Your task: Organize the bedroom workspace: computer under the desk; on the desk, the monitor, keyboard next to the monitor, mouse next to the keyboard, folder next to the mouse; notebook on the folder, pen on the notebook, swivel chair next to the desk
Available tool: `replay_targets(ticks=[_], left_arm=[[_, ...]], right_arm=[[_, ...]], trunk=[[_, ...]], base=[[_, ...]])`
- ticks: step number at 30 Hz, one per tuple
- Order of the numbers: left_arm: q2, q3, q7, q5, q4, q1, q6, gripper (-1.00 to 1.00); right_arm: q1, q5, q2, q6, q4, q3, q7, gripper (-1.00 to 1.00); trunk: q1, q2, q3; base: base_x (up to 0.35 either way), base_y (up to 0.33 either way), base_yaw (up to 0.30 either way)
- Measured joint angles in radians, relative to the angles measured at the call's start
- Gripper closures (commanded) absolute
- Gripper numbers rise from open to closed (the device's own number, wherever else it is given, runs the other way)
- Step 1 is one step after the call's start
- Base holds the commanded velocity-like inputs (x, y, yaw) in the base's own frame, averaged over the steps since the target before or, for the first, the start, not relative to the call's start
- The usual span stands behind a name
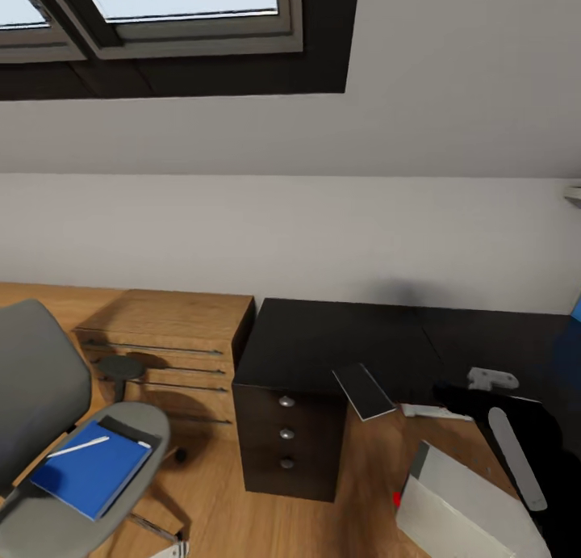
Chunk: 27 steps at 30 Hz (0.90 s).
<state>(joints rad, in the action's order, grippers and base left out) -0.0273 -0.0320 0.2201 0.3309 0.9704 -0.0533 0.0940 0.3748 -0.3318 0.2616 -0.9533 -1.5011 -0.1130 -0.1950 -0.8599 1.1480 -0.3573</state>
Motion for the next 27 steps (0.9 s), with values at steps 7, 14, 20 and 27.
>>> replay_targets(ticks=[7, 14, 20, 27], left_arm=[[0.002, -0.003, 0.001, 0.0, -0.001, 0.0, -0.001, -1.0], [0.002, -0.003, 0.0, -0.001, 0.001, 0.0, -0.007, -1.0], [0.002, -0.003, -0.001, -0.001, 0.001, 0.0, -0.063, -1.0], [0.002, -0.002, -0.001, 0.0, 0.001, 0.0, -0.071, -1.0]], right_arm=[[0.0, 0.015, 0.081, -0.01, 0.116, -0.106, 0.19, 1.0], [0.0, 0.121, 0.089, 0.066, 0.198, -0.113, 0.198, 1.0], [0.0, 0.151, 0.088, 0.099, 0.228, -0.112, 0.195, 1.0], [0.0, 0.201, 0.086, 0.13, 0.294, -0.11, 0.192, 1.0]], trunk=[[0.0, 0.0, 0.004], [0.0, 0.0, 0.009], [0.0, 0.0, 0.013], [0.0, 0.0, 0.018]], base=[[0.0, 0.0, -0.28], [0.0, 0.0, -0.28], [0.0, 0.0, -0.28], [0.0, 0.0, -0.28]])
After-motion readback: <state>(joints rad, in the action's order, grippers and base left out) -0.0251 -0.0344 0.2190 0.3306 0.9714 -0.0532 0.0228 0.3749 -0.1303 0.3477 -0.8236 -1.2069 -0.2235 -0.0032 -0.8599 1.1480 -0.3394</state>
